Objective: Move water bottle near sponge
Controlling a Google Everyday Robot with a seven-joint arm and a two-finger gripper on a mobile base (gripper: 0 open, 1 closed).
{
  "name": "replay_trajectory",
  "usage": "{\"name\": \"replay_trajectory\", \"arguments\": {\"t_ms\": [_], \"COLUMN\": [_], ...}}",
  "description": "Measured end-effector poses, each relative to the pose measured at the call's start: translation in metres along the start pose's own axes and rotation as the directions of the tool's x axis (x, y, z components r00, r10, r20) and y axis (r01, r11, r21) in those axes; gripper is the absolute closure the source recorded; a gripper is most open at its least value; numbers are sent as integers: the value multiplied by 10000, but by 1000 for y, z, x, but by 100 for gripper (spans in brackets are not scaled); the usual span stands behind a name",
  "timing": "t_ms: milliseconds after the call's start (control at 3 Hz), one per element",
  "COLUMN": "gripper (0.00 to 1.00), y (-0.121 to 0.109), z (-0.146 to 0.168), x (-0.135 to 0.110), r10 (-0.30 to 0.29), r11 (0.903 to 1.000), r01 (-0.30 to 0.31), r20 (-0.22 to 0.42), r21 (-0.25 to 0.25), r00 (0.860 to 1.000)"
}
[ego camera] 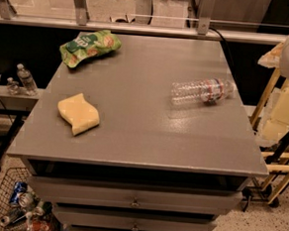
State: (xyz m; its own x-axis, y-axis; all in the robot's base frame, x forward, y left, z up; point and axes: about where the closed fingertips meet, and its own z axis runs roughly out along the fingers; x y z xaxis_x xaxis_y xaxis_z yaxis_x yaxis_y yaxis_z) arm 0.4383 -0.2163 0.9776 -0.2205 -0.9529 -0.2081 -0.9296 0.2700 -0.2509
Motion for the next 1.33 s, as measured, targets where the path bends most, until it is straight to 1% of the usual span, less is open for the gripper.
{"name": "replay_trajectory", "arguments": {"t_ms": [333,667,1000,1333], "gripper": [0,0,0,0], "y": [0,-9,-43,-84], "z": [0,11,39,80], "x": [0,-9,-34,-64], "r10": [0,-631,-1964,-3307], "r11": [10000,9980,9805,9433], "r01": [0,631,1963,3319], "r20": [1,116,489,1013], "r21": [2,1,59,48], "r00": [10000,9979,9793,9383]}}
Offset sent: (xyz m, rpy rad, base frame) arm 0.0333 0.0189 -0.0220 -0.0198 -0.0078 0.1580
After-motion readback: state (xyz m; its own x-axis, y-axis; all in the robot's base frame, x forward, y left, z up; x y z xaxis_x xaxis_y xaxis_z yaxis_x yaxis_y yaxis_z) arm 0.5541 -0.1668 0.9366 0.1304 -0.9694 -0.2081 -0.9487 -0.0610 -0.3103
